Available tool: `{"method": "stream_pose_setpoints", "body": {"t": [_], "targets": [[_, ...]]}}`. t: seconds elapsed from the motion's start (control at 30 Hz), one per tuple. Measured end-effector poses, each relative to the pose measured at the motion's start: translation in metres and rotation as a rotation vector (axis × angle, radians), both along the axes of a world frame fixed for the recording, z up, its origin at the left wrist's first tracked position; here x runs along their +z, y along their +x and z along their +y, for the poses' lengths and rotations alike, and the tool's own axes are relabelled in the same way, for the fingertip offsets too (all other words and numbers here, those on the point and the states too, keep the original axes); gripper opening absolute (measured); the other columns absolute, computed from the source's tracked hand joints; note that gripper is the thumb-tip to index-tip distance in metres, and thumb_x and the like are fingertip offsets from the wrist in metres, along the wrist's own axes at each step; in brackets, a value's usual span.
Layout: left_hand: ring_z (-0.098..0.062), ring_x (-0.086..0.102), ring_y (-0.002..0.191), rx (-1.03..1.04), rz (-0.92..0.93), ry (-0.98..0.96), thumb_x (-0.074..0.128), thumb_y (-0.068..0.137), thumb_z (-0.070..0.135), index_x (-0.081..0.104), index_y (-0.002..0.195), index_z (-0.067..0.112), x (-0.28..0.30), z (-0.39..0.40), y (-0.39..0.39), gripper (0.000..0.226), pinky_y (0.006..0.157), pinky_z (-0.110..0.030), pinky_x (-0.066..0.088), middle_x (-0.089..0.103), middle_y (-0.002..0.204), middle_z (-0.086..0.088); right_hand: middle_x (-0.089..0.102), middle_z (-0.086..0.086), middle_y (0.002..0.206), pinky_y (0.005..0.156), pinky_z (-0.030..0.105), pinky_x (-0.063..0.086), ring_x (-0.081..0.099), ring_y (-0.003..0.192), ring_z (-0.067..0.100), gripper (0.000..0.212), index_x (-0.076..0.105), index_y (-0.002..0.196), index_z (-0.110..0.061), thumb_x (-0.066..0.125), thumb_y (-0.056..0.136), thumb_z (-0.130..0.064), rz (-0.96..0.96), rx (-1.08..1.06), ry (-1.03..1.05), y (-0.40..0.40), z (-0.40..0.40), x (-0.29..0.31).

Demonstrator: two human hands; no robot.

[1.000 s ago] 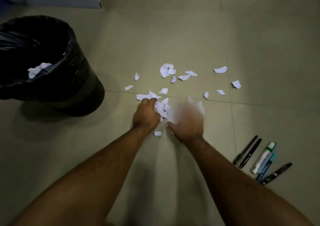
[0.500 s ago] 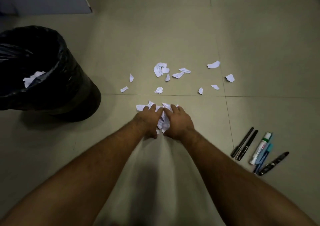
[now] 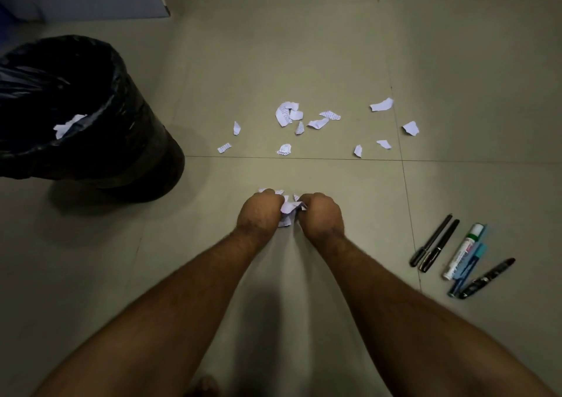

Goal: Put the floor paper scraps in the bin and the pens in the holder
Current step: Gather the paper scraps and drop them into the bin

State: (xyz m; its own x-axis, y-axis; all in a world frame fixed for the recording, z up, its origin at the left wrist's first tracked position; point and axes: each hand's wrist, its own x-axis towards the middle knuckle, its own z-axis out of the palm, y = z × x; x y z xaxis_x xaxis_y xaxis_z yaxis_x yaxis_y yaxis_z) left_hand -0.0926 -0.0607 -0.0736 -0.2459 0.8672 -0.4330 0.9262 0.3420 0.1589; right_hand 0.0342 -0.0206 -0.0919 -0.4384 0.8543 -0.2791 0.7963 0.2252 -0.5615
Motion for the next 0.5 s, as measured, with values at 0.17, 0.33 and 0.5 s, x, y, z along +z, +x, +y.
{"method": "stream_pose_setpoints", "body": {"t": [0.17, 0.33, 0.5], "targets": [[-0.025, 0.065, 0.085, 0.442, -0.221, 0.236, 0.059, 0.082, 0.008, 0.074, 0.089, 0.011, 0.007, -0.01, -0.007, 0.017, 0.066, -0.02, 0.037, 0.073, 0.1, -0.01, 0.059, 0.005, 0.063, 0.054, 0.024, 0.037, 0.055, 0.064, 0.025, 0.021, 0.055, 0.062, -0.014, 0.065, 0.081, -0.018, 0.152, -0.304, -0.193, -0.002, -0.004, 0.012], [-0.022, 0.065, 0.078, 0.61, -0.387, 0.312, 0.061, 0.076, 0.004, 0.074, 0.081, 0.016, 0.049, 0.001, -0.016, 0.019, 0.065, -0.019, 0.041, 0.073, 0.084, -0.005, 0.063, 0.005, 0.068, 0.057, 0.025, 0.042, 0.057, 0.067, 0.024, 0.022, 0.063, 0.07, -0.011, 0.067, 0.084, -0.028, 0.34, -0.405, -0.238, -0.016, -0.002, 0.047], [-0.024, 0.068, 0.079, 0.613, -0.377, 0.423, 0.064, 0.076, 0.004, 0.074, 0.079, 0.014, 0.116, 0.013, -0.046, 0.015, 0.067, -0.023, 0.05, 0.072, 0.08, -0.006, 0.064, 0.007, 0.064, 0.053, 0.023, 0.04, 0.054, 0.061, 0.022, 0.025, 0.061, 0.068, -0.006, 0.067, 0.082, -0.025, 0.513, -0.414, -0.221, -0.045, 0.004, 0.114]]}}
